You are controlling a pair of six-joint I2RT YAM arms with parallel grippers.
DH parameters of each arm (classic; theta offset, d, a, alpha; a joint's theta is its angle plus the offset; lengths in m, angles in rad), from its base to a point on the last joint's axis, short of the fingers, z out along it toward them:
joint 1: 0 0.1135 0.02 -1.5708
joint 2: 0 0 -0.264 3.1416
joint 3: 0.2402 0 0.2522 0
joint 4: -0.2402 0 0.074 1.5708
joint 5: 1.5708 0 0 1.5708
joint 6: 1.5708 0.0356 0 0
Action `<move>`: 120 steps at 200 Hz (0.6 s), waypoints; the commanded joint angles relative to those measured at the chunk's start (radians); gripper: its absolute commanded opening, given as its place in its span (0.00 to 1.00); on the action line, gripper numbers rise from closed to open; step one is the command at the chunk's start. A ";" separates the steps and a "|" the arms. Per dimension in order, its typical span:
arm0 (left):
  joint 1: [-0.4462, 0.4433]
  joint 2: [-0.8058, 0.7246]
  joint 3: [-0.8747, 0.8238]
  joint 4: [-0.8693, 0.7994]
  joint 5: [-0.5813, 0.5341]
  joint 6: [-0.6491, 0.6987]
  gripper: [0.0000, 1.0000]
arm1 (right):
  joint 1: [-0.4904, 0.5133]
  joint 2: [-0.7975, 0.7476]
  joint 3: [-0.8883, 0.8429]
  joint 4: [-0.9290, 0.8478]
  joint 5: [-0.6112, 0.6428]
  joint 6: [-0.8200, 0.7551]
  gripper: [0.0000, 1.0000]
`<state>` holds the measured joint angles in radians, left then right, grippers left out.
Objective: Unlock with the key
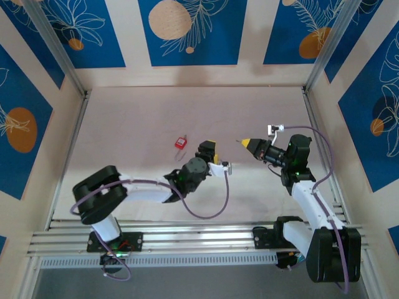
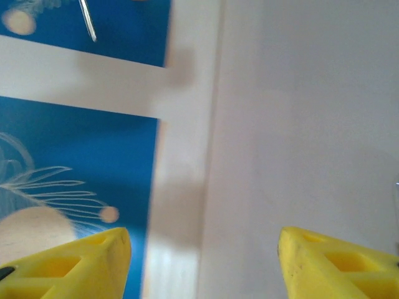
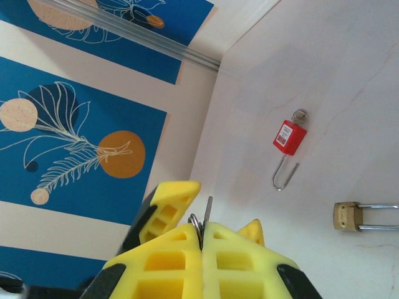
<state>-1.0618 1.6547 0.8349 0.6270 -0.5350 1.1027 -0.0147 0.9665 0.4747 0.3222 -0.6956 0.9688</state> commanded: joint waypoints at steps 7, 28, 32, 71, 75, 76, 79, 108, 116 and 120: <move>0.067 -0.034 0.141 -0.594 0.193 -0.324 0.61 | -0.010 -0.043 -0.019 -0.107 0.035 -0.074 0.00; 0.108 0.018 0.245 -0.799 0.314 -0.403 0.62 | -0.015 -0.062 -0.029 -0.139 0.044 -0.088 0.00; 0.119 0.031 0.265 -0.835 0.341 -0.419 0.62 | -0.017 -0.066 -0.032 -0.141 0.046 -0.090 0.00; 0.220 0.170 0.476 -1.069 0.582 -0.510 0.59 | -0.045 -0.110 -0.046 -0.203 0.061 -0.105 0.00; 0.223 0.185 0.493 -1.082 0.589 -0.510 0.59 | -0.049 -0.116 -0.048 -0.207 0.061 -0.107 0.00; 0.223 0.188 0.499 -1.085 0.591 -0.509 0.59 | -0.050 -0.118 -0.049 -0.208 0.061 -0.106 0.00; 0.224 0.198 0.509 -1.094 0.592 -0.506 0.59 | -0.052 -0.121 -0.052 -0.211 0.061 -0.105 0.00; 0.233 0.333 0.664 -1.197 0.591 -0.486 0.61 | -0.072 -0.139 -0.059 -0.239 0.062 -0.111 0.00; 0.235 0.366 0.698 -1.220 0.591 -0.487 0.61 | -0.077 -0.143 -0.058 -0.242 0.059 -0.112 0.00; 0.235 0.382 0.708 -1.229 0.592 -0.487 0.61 | -0.079 -0.146 -0.059 -0.246 0.060 -0.112 0.00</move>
<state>-0.8303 1.9522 1.4498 -0.4435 -0.0143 0.6334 -0.0780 0.8406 0.4290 0.1207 -0.6384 0.8806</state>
